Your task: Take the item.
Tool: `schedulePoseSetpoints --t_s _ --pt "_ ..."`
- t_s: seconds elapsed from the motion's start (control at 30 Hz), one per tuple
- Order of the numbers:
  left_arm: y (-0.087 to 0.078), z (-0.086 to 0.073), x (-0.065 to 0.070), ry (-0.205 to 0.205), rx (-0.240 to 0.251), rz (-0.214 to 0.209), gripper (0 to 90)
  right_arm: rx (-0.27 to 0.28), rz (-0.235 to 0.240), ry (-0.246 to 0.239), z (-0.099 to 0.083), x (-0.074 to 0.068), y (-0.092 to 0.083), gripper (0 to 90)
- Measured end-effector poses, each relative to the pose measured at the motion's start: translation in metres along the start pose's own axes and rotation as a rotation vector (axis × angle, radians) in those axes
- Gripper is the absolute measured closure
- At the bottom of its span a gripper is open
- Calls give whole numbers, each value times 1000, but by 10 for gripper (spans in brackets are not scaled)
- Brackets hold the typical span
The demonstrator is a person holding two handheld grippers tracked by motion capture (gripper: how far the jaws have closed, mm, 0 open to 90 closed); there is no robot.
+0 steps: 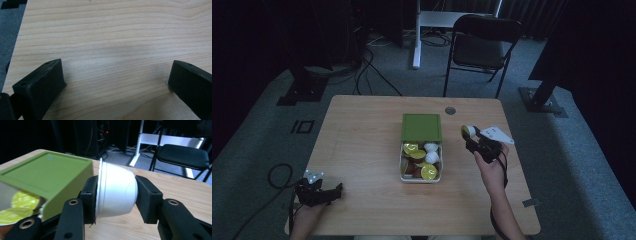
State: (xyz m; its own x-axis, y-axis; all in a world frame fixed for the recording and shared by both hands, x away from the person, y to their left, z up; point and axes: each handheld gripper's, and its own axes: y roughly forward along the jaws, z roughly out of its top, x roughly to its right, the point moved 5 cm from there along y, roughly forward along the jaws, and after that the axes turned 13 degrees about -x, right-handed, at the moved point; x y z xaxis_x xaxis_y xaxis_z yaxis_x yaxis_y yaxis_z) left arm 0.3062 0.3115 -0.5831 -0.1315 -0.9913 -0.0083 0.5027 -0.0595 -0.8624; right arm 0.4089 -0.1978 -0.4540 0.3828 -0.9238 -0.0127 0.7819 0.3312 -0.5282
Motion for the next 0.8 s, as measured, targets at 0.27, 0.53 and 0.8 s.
schedulePoseSetpoints --t_s 0.27,0.53,0.8 --pt "0 0 0 0 0 0 5 -19 -51 32 -7 19 15 556" --pt "0 0 0 0 0 0 5 -58 -70 54 -16 32 35 556" --pt "0 0 0 0 0 0 5 -100 -71 62 -23 36 52 556"
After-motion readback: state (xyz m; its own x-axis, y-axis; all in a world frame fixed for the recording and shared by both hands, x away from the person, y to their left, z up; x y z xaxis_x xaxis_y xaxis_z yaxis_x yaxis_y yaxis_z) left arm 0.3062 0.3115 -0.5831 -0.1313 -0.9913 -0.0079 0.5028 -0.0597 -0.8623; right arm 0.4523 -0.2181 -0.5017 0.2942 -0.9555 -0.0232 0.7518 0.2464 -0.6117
